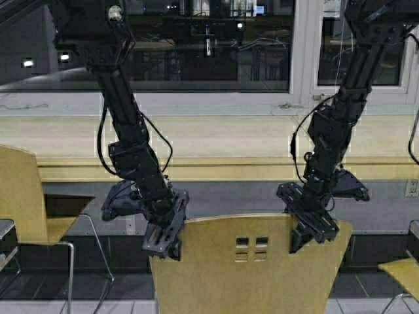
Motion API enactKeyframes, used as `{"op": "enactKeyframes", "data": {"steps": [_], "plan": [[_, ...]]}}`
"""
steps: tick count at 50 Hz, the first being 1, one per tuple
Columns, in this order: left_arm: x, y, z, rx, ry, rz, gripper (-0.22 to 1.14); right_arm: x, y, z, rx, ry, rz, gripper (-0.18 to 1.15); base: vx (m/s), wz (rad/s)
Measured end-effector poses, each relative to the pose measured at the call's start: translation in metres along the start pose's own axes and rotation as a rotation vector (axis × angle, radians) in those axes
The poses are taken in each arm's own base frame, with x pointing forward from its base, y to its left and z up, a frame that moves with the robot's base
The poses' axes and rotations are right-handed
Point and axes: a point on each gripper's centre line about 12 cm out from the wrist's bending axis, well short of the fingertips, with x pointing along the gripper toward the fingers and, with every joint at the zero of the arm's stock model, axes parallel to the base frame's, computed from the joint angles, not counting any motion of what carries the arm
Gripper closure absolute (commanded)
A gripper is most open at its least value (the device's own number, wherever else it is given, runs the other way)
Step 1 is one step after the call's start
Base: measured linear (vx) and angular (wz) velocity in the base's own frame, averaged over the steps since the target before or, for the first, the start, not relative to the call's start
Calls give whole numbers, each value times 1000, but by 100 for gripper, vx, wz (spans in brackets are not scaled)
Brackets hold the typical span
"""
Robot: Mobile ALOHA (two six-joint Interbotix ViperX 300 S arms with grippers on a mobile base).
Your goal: Push the chairs under the table
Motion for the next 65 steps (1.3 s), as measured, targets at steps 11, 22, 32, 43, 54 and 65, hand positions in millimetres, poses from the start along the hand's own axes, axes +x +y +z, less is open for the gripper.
{"op": "enactKeyframes", "data": {"steps": [11,22,32,43,54,65], "plan": [[0,0,3,-15,-6,2,49,-2,-1,-1,3,14,-7,86,9,3],[-2,-2,6,-21,-9,1,49,-5,-10,-4,7,29,-31,86,17,8],[-16,10,9,-11,-12,41,49,-12,-32,-16,6,62,-91,86,22,0],[-23,19,15,-18,-20,70,49,-14,-31,-26,-17,70,-95,86,23,-8],[-26,24,14,-12,-17,85,49,-15,-32,-29,-22,76,-100,86,22,-1],[-27,26,16,-16,-19,89,49,-14,-32,-30,-24,76,-98,86,26,3]]}}
